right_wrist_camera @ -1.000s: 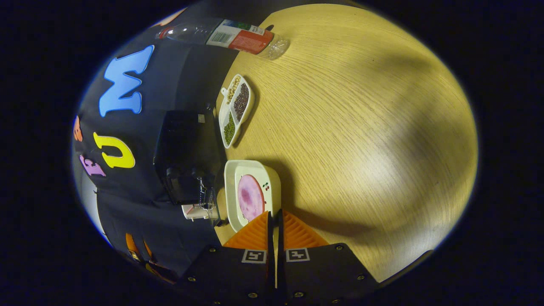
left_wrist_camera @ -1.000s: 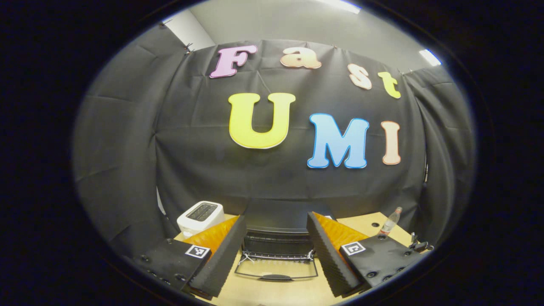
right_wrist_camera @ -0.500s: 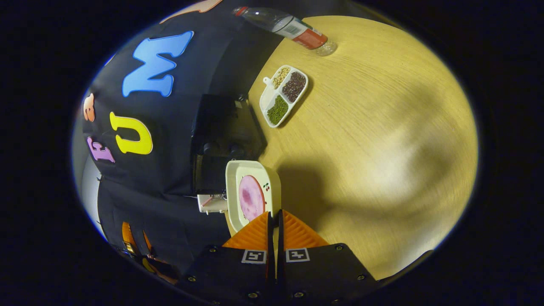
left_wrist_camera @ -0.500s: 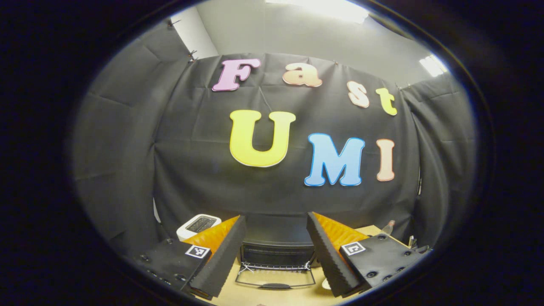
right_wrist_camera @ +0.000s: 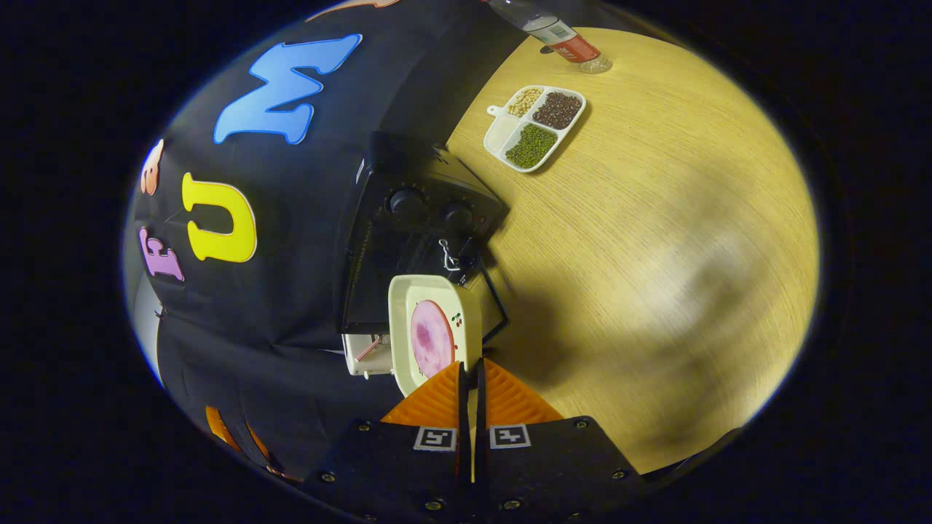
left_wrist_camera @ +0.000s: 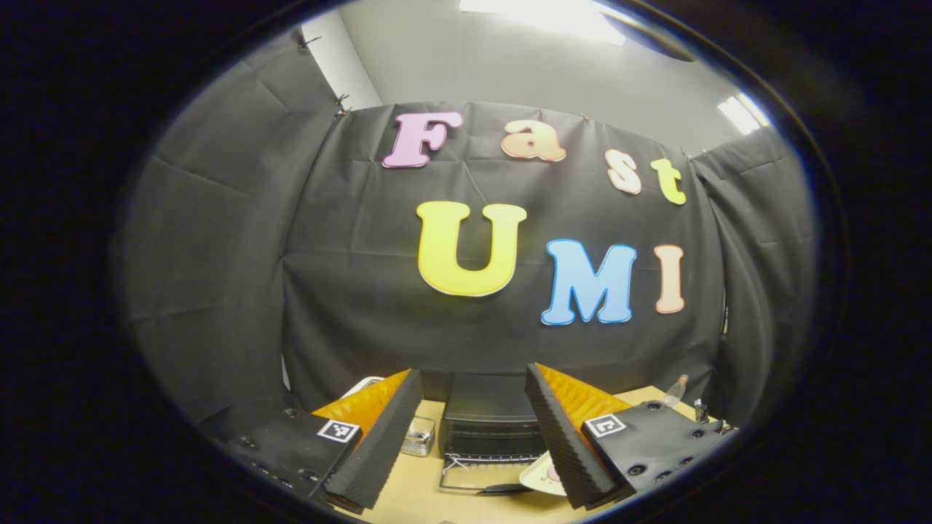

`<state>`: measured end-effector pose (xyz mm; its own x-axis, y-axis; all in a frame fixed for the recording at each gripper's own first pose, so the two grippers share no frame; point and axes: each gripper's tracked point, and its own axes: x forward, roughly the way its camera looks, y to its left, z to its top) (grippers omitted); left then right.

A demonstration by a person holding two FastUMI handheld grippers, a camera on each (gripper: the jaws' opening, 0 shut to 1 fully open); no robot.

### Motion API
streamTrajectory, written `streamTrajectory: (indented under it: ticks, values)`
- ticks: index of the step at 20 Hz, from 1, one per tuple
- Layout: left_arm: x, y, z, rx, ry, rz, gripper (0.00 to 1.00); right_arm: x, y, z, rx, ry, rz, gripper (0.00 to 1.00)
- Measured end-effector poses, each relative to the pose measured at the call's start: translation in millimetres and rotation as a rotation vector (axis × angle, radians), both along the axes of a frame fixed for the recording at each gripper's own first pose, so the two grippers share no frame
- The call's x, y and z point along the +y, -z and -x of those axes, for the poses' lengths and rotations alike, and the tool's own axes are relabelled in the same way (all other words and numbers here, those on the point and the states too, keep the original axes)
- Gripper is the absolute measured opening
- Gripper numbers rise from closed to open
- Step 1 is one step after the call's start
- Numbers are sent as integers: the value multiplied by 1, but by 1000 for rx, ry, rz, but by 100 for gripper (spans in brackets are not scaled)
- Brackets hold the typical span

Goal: Open the electric oven with the left hand, put the food in, and close the electric oven.

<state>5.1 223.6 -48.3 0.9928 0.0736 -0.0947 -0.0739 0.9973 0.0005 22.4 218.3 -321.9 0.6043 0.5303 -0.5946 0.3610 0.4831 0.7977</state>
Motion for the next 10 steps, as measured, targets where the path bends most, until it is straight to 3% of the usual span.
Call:
streamTrajectory:
  ticks: [2, 3, 4, 10]
  values:
    - [15, -2, 6, -1, -23, 2, 100, 21, 1, -12, 6, 44, -3, 2]
    - [23, -3, 9, -6, -35, 6, 91, 30, 4, -22, 13, 78, -9, 2]
    - [31, -4, 12, -8, -45, 8, 100, 36, 6, -29, 23, 111, -15, 2]
    - [70, -6, 25, -4, -101, 11, 100, 66, 15, -75, 54, 325, -42, 3]
